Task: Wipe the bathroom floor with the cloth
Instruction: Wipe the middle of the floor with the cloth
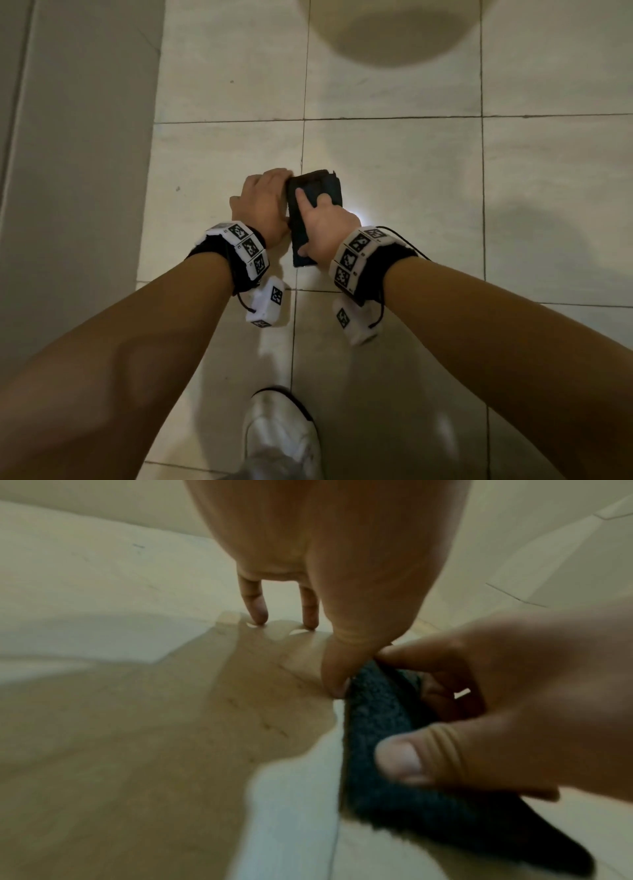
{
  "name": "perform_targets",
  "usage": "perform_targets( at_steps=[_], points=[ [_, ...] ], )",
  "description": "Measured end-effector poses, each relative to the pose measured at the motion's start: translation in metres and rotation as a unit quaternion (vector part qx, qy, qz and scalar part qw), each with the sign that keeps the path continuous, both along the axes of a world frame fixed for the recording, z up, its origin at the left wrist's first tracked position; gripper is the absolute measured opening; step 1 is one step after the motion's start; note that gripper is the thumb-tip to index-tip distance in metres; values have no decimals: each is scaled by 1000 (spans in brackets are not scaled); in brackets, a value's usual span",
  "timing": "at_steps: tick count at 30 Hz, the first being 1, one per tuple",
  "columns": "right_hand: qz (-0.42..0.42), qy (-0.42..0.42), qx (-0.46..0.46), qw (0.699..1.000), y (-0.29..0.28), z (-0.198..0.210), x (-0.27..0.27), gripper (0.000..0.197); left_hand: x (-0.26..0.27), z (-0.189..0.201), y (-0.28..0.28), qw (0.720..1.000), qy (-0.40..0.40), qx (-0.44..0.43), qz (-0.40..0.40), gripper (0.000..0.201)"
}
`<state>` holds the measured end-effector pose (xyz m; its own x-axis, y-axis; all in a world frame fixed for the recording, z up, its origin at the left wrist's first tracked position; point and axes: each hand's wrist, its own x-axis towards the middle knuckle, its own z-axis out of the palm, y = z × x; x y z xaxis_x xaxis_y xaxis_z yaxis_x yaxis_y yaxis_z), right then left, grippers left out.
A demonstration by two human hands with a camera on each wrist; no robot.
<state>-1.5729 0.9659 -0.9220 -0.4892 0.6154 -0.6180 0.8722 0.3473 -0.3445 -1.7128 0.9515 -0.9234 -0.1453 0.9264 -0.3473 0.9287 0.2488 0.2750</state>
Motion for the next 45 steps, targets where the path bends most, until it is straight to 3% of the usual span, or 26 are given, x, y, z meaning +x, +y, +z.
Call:
perform_targets(
  at_steps=[5, 9, 14, 19, 21, 24, 27, 30, 35, 41, 45],
  points=[
    [-81, 3, 13, 997, 56, 7, 37, 110, 5, 8, 1, 999, 19, -43, 11, 85],
    [-172, -38, 39, 984, 106, 9, 109, 114, 10, 11, 3, 997, 35, -64, 7, 83],
    [-247, -72, 44, 965, 124, 7, 188, 116, 20, 16, 6, 995, 60, -76, -2, 79],
    [-264, -68, 6, 962, 132, 8, 195, 113, 21, 5, -1, 996, 79, -51, -2, 71],
    [-266, -66, 24, 961, 133, 7, 183, 101, 18, 0, -3, 997, 68, -36, 4, 71],
    [-230, -59, 84, 968, 136, 3, 156, 65, 16, -1, -4, 998, 62, -17, 16, 70],
    [-120, -54, 135, 982, 135, 7, 118, 50, 17, -2, -5, 998, 55, -6, 22, 70],
    [-9, -26, 151, 988, 120, 11, 70, 50, 19, -2, -5, 998, 54, -1, 24, 69],
    [15, 27, 142, 989, 93, -1, 27, 50, 23, 1, -7, 997, 17, 8, 73, 75],
    [56, 23, 141, 988, 53, 1, 42, 53, 26, 5, -1, 996, 28, -12, 85, 85],
    [76, 10, 141, 987, 31, 4, 74, 55, 31, 7, -1, 995, 26, -35, 87, 77]
  ],
)
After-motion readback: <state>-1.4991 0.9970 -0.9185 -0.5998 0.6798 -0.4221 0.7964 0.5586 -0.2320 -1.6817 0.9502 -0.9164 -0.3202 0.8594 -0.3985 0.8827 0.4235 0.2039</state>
